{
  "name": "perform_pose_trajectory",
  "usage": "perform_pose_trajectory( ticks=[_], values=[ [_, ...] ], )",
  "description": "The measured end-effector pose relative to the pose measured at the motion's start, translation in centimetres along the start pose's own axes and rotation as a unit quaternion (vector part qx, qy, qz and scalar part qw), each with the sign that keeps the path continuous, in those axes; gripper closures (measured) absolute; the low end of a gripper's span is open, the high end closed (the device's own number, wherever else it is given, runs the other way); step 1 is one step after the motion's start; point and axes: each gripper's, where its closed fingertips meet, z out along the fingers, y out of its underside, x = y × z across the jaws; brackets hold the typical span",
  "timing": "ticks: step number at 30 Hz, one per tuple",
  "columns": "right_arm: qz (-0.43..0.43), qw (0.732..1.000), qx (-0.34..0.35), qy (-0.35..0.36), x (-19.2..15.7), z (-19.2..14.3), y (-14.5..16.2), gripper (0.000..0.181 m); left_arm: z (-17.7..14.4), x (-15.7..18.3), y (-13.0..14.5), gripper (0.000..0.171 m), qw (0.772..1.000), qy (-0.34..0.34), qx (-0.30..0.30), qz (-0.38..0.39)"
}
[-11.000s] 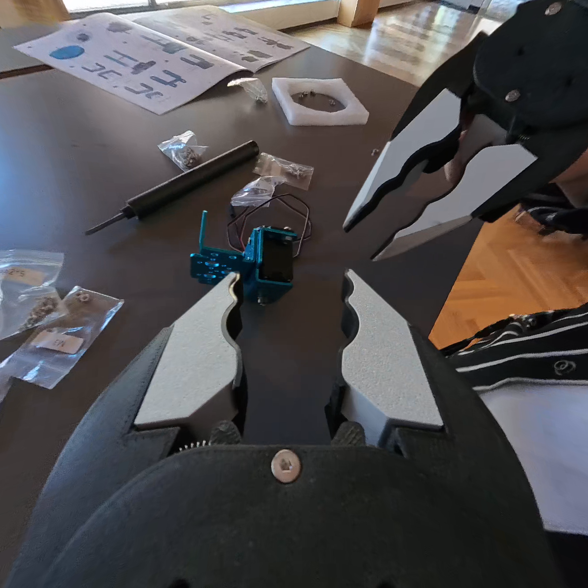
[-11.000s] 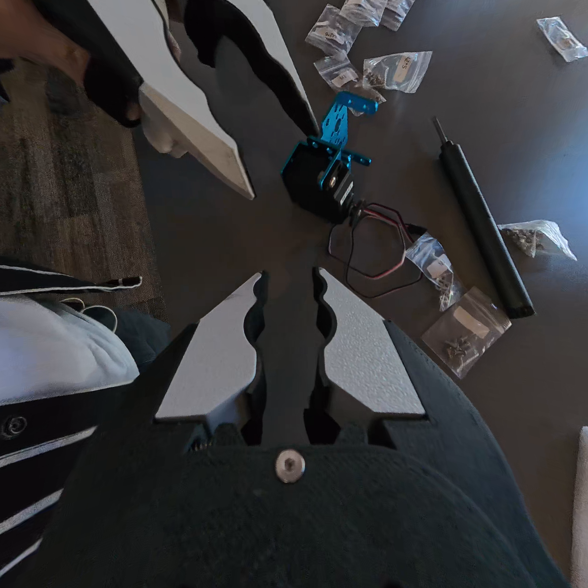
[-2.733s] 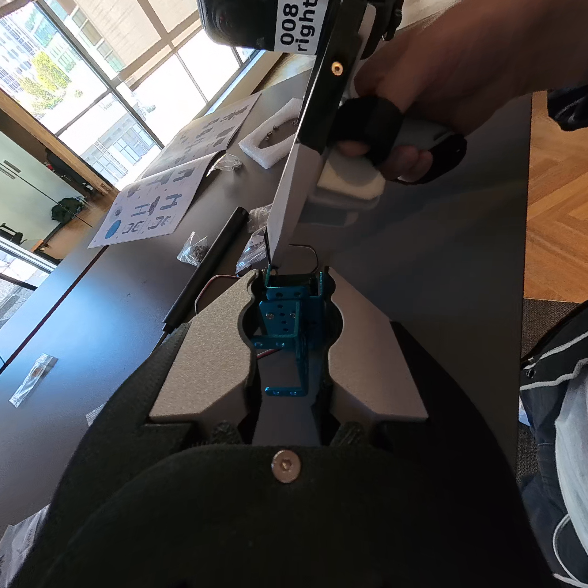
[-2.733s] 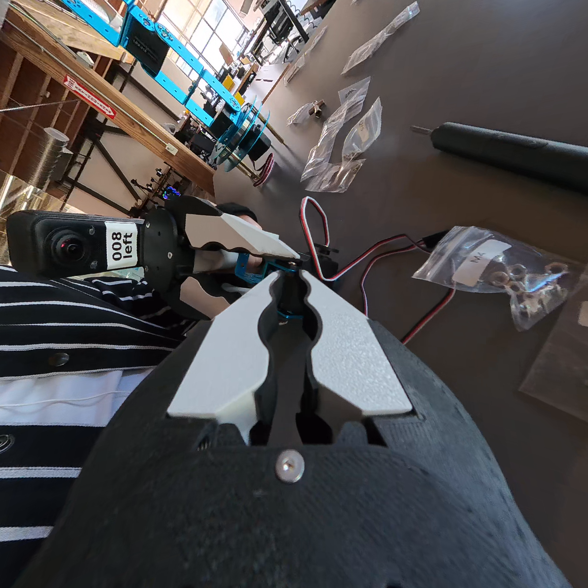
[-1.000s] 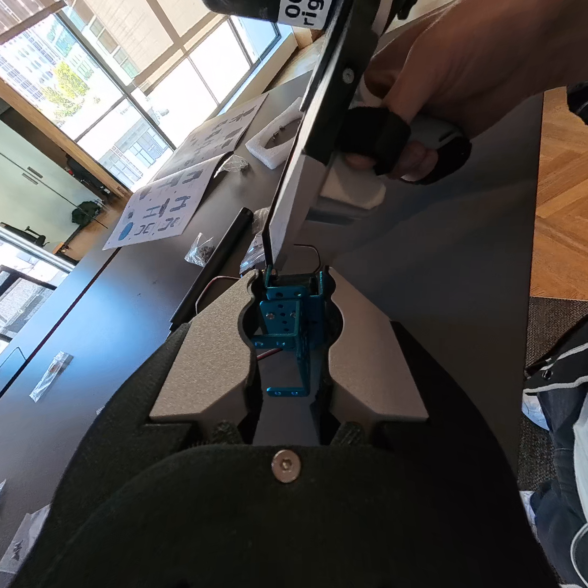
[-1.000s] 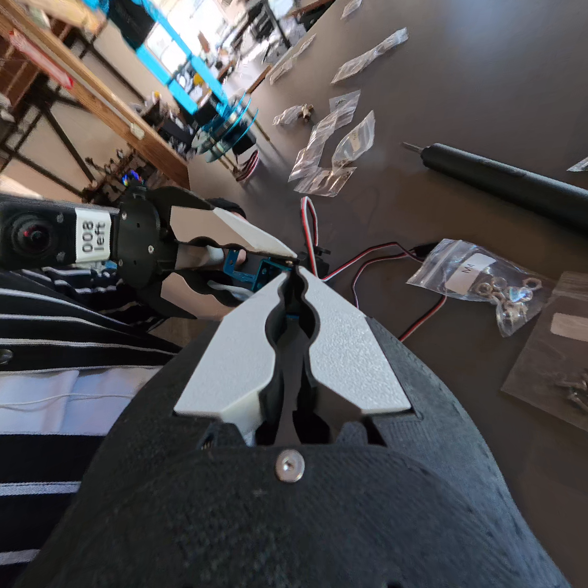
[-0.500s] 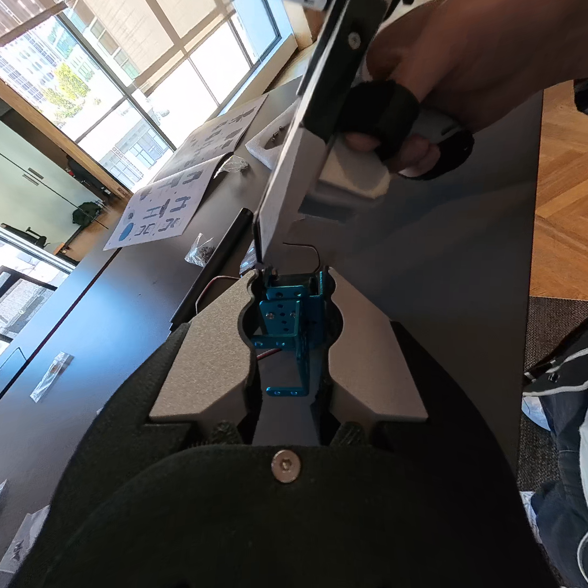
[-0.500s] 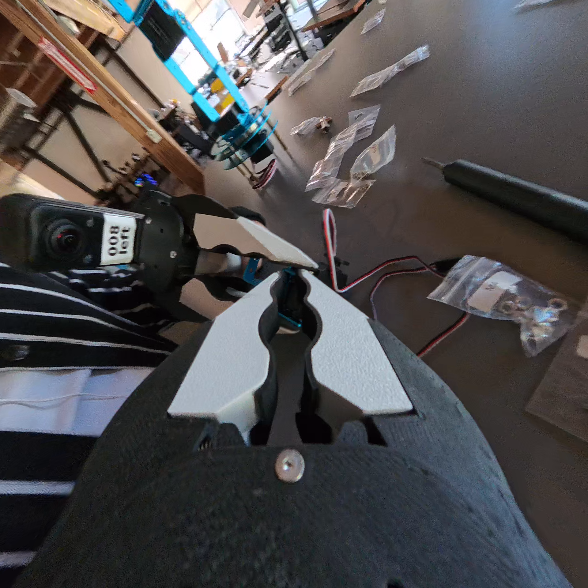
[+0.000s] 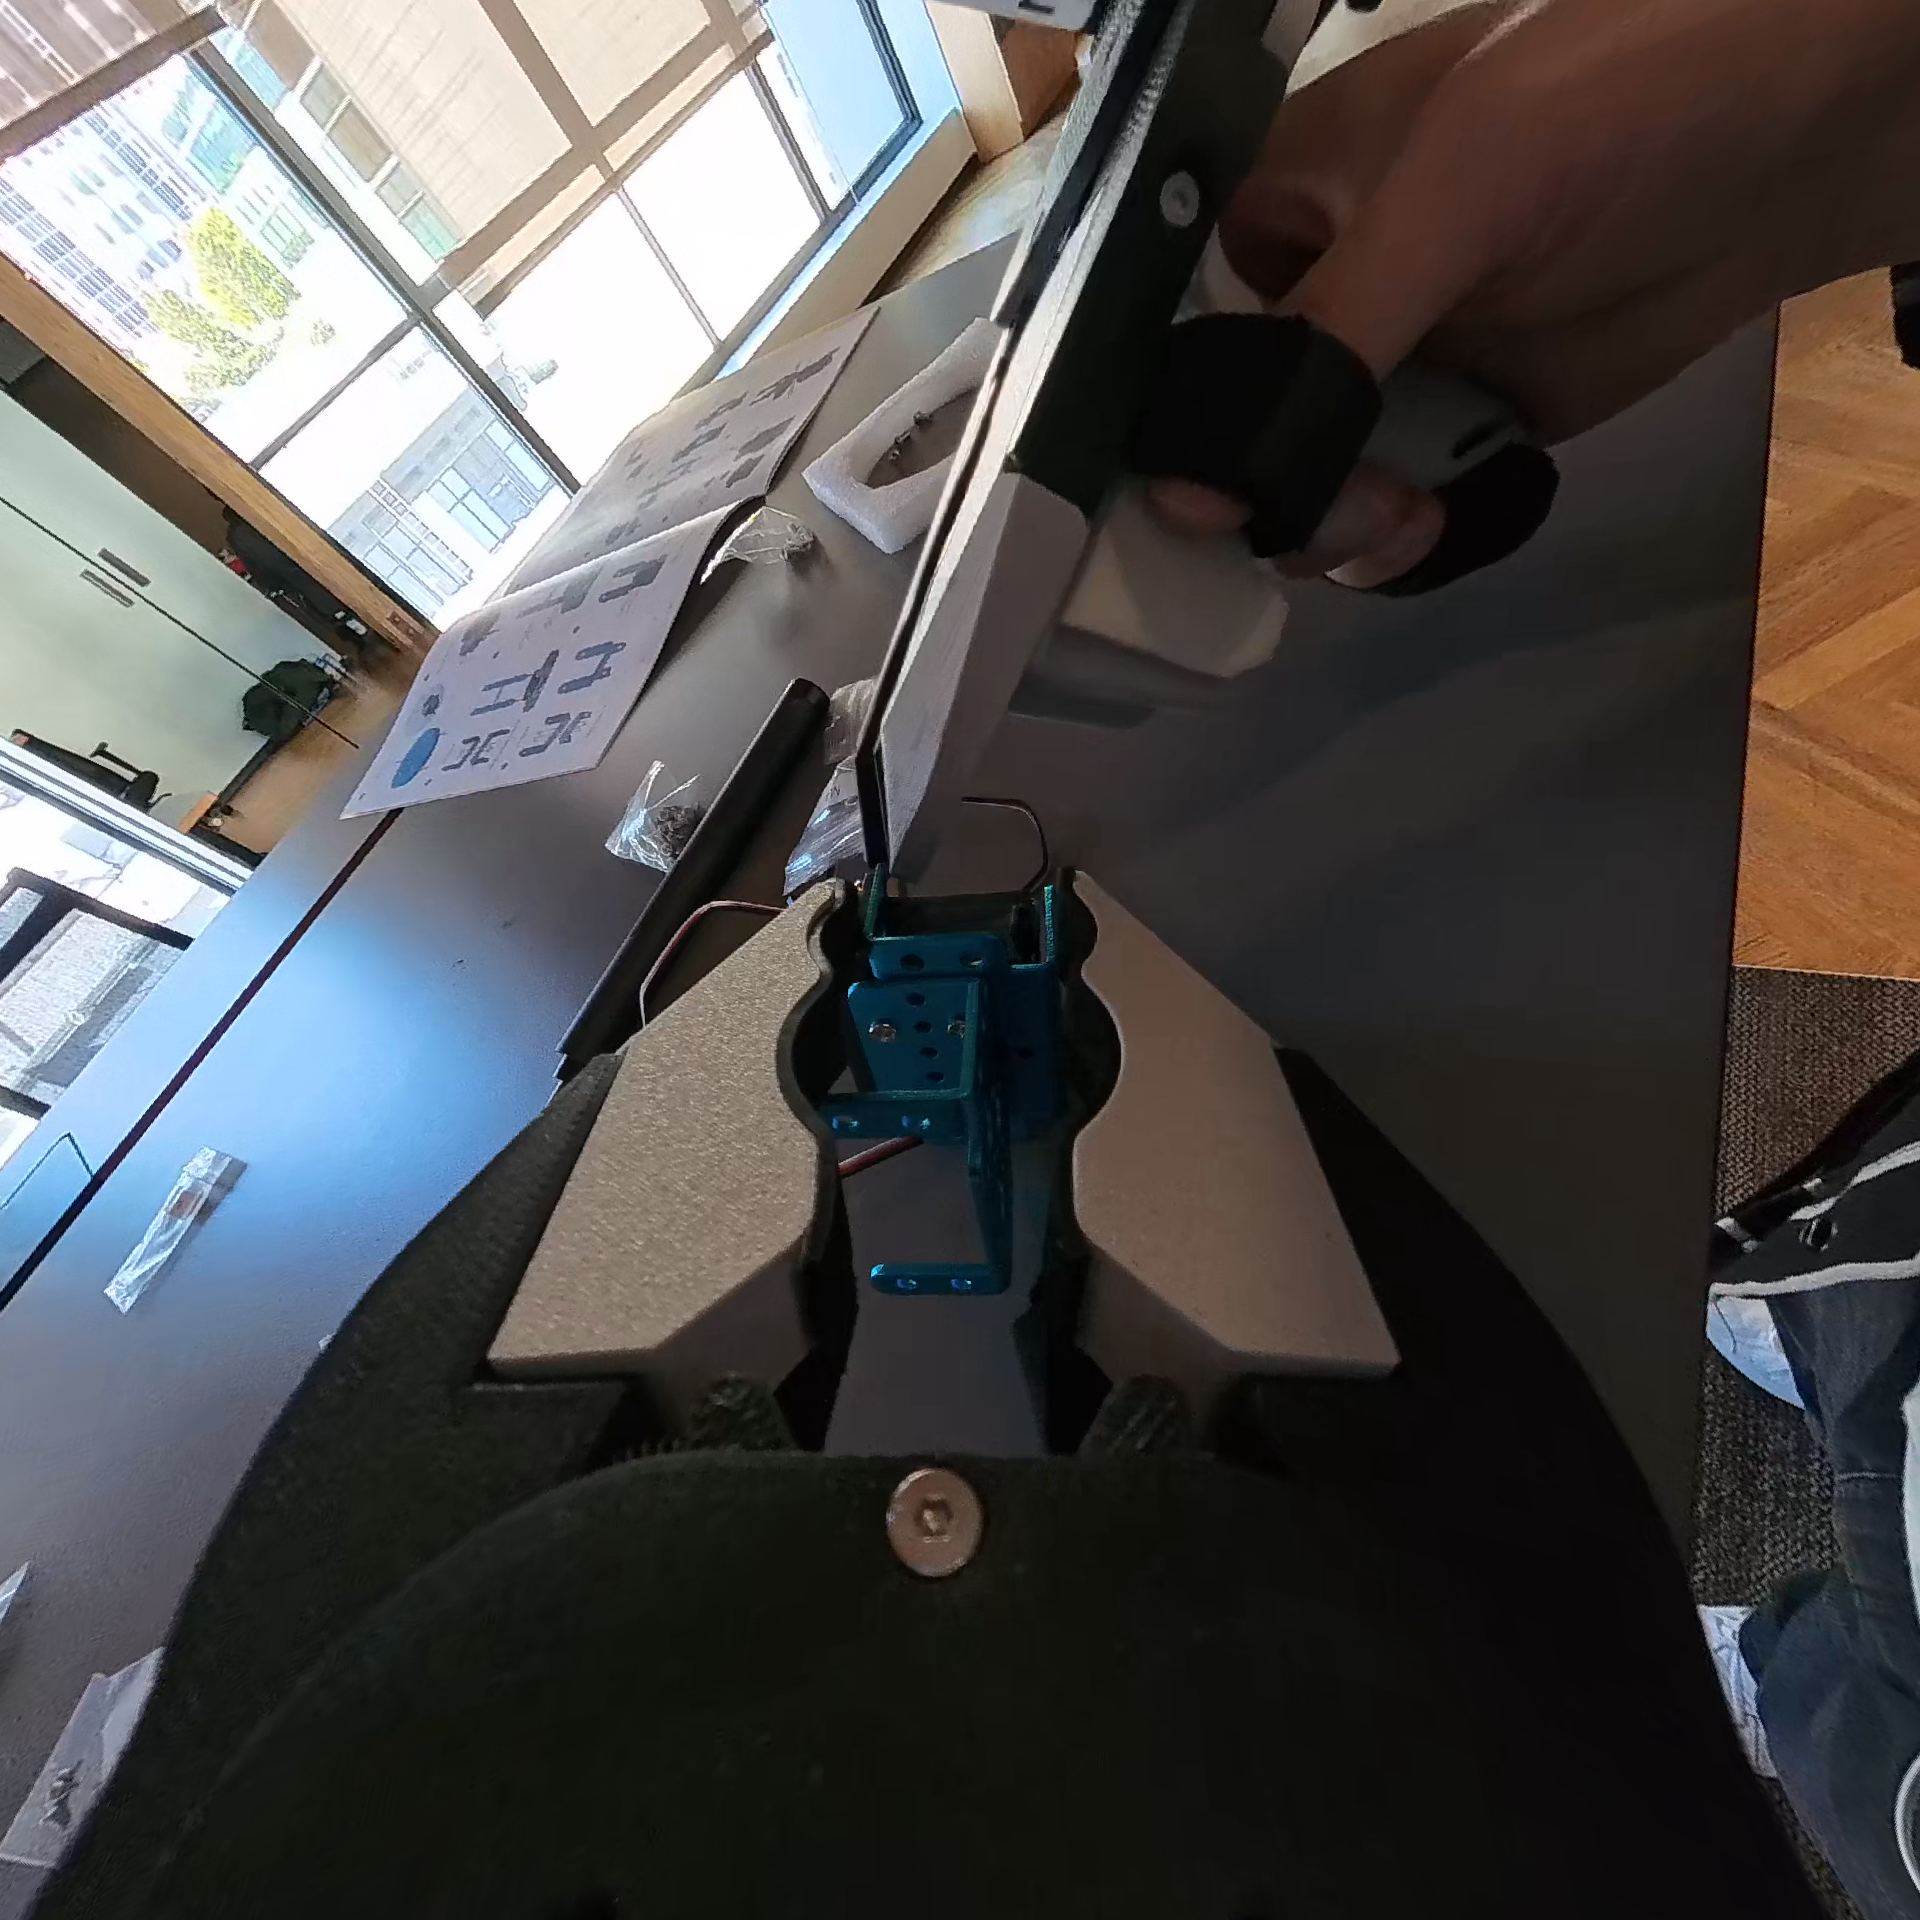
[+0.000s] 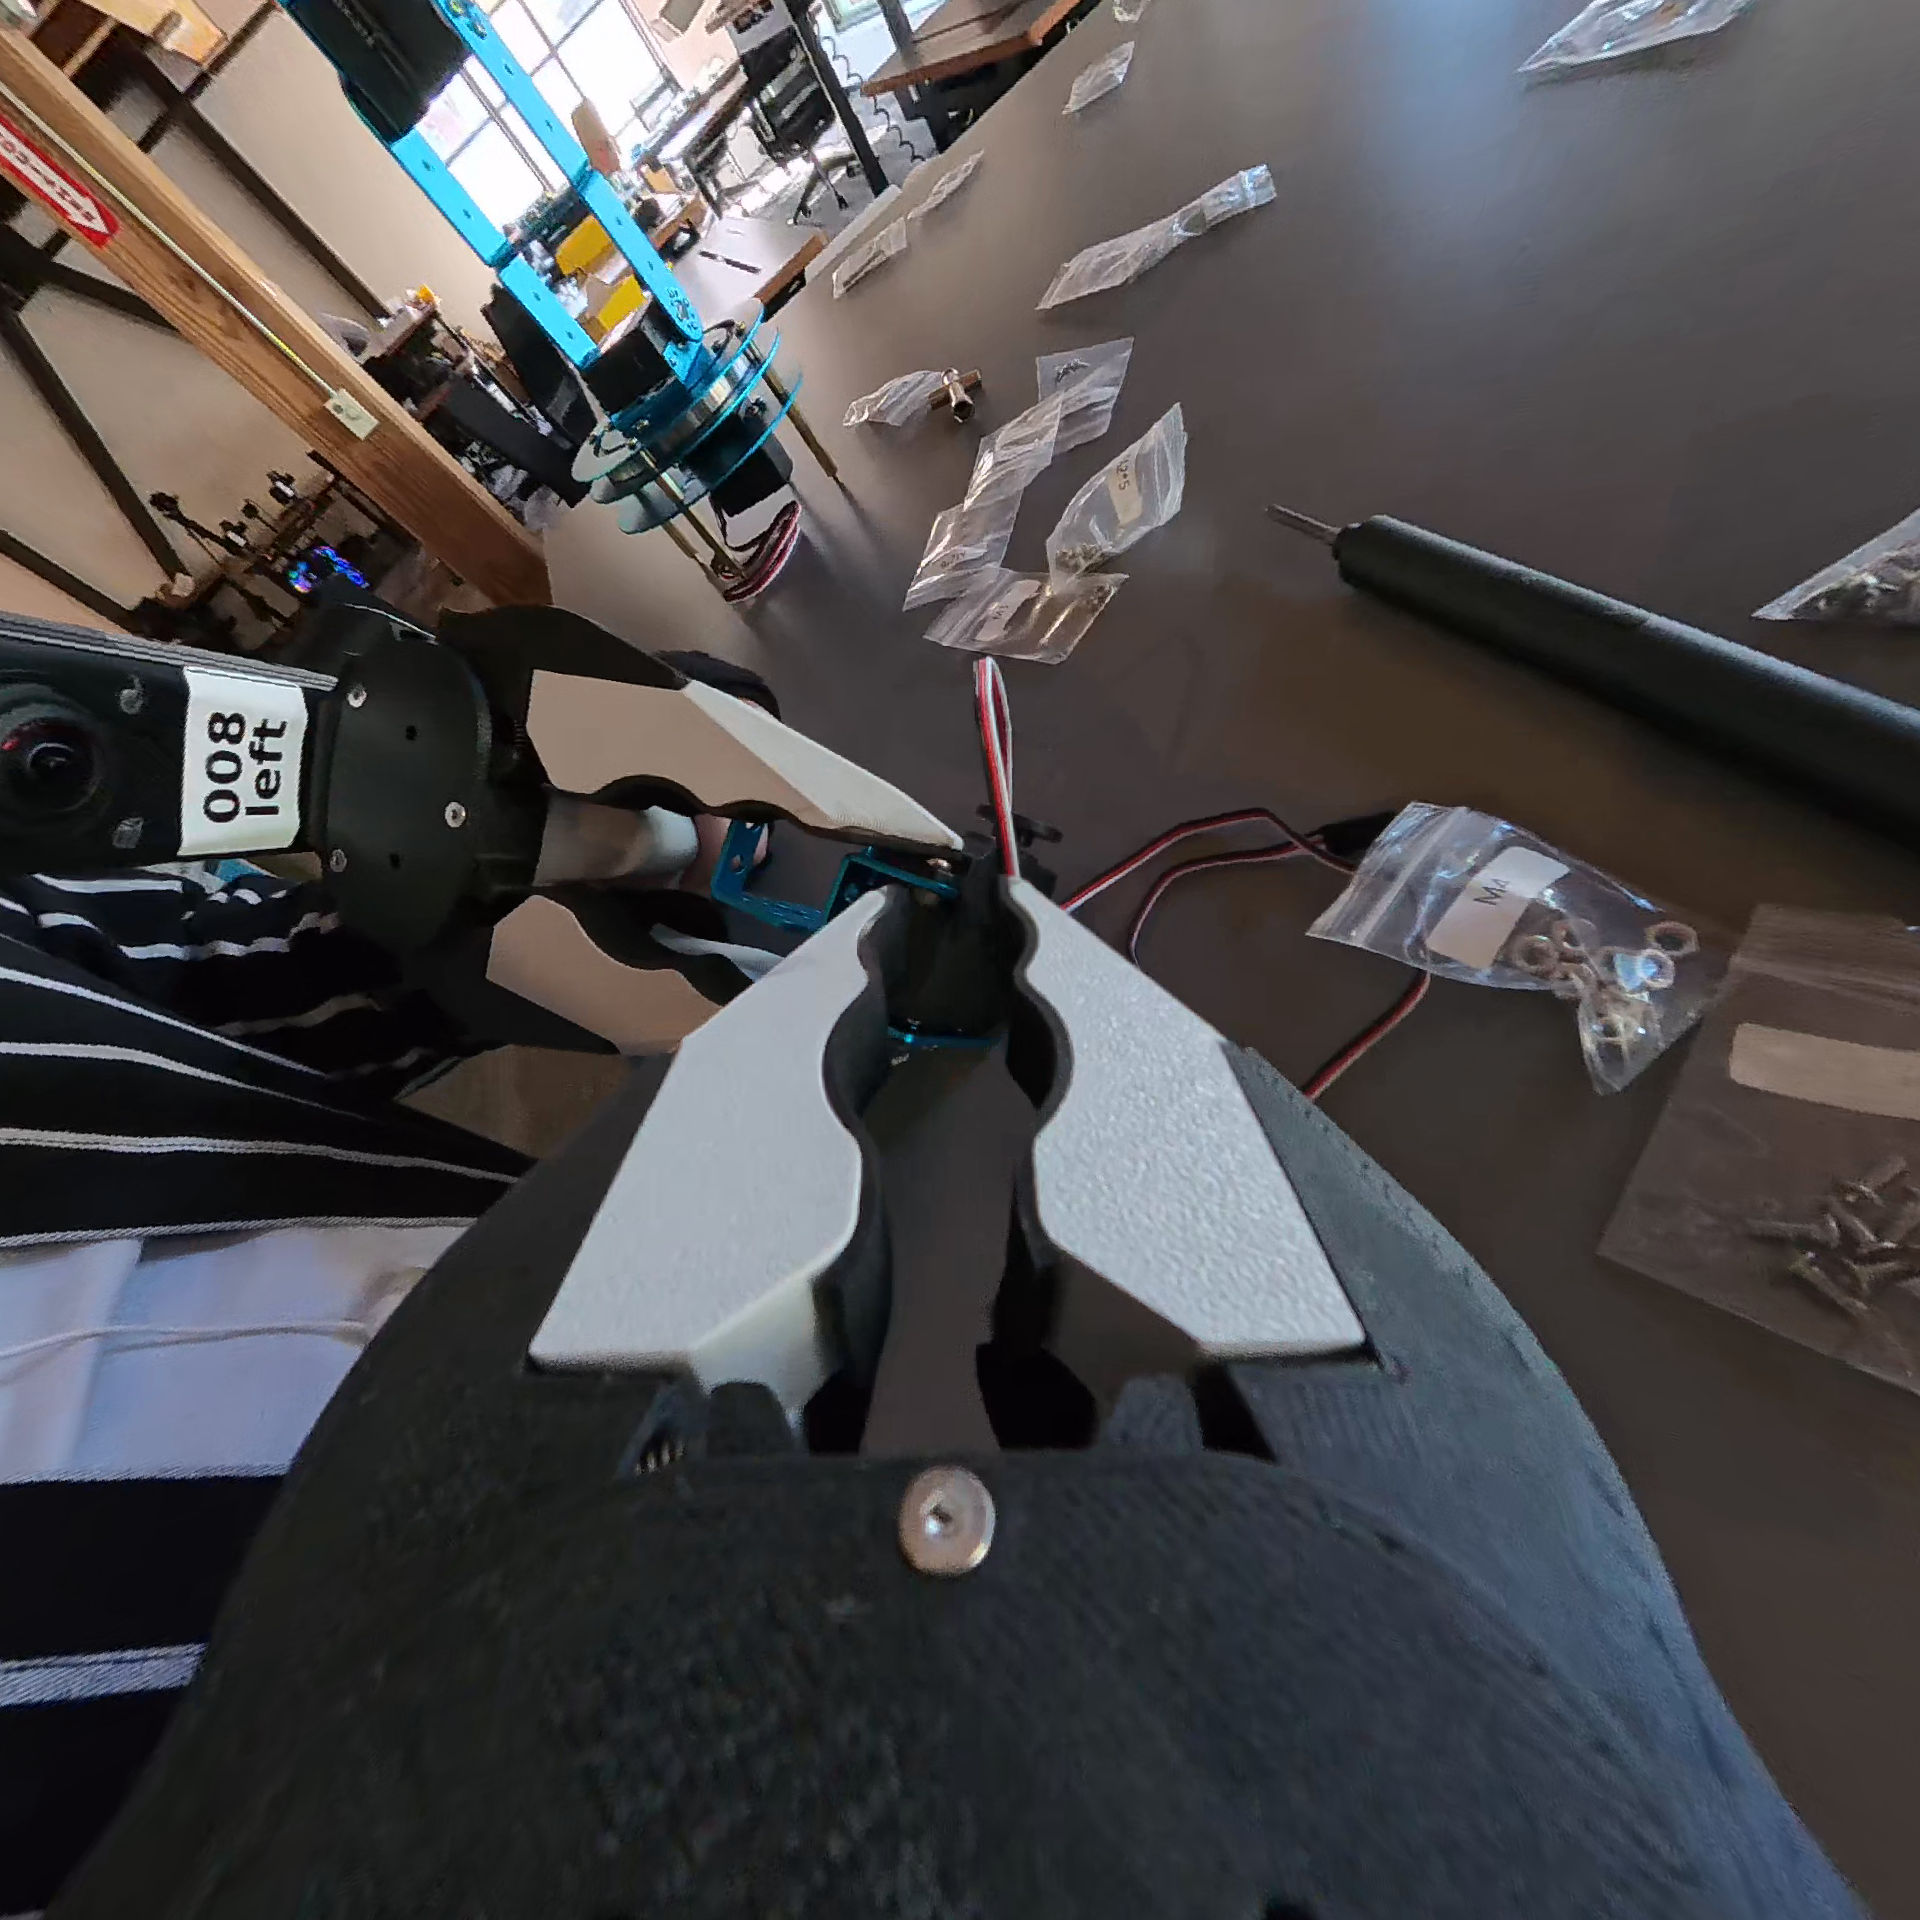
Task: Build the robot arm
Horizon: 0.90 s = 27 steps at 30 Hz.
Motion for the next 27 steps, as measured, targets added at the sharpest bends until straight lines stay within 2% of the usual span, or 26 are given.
perform_pose_trajectory(
  ticks=[6,9,27],
  values=[
    [0.011,1.000,0.012,-0.013,-0.29,0.12,-0.24,0.176,0.00,-0.04,0.00,0.135,1.000,-0.005,-0.001,0.002],
    [-0.014,1.000,0.013,0.001,-0.30,0.16,-0.28,0.175,0.00,-0.08,0.01,0.135,1.000,-0.005,-0.002,0.000],
    [0.016,0.999,0.008,-0.042,-0.52,0.21,0.04,0.174,-0.15,0.06,-0.12,0.135,1.000,-0.007,0.000,0.007]
  ],
)
